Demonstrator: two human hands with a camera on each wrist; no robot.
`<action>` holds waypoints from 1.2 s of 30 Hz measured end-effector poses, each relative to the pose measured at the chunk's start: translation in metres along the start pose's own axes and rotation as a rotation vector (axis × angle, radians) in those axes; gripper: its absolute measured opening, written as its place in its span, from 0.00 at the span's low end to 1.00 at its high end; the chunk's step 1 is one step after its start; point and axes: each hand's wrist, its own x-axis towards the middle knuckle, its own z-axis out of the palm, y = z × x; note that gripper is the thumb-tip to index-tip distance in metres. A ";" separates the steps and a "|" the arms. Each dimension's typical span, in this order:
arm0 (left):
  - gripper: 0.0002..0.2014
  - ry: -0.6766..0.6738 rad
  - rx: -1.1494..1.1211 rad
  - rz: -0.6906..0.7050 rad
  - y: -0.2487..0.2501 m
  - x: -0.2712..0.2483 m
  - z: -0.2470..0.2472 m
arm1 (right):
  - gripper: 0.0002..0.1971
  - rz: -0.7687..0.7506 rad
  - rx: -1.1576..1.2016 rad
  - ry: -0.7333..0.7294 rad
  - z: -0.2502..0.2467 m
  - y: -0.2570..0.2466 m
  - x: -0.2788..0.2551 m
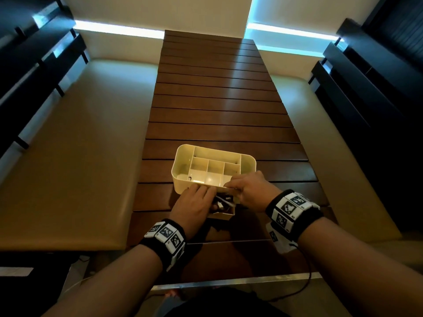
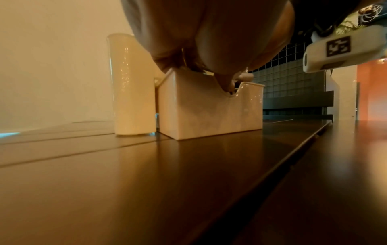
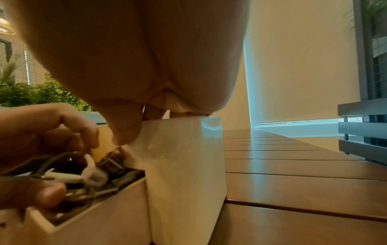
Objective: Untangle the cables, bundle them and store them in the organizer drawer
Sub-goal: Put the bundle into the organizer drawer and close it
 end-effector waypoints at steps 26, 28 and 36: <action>0.24 -0.215 0.170 -0.134 0.019 -0.001 -0.025 | 0.05 0.262 -0.139 0.229 0.030 -0.033 0.006; 0.21 -0.207 0.166 -0.116 0.018 0.005 -0.025 | 0.05 0.274 -0.172 0.247 0.032 -0.036 0.007; 0.18 -0.143 0.165 -0.113 0.014 0.010 -0.020 | 0.06 0.267 -0.110 0.324 0.038 -0.036 -0.002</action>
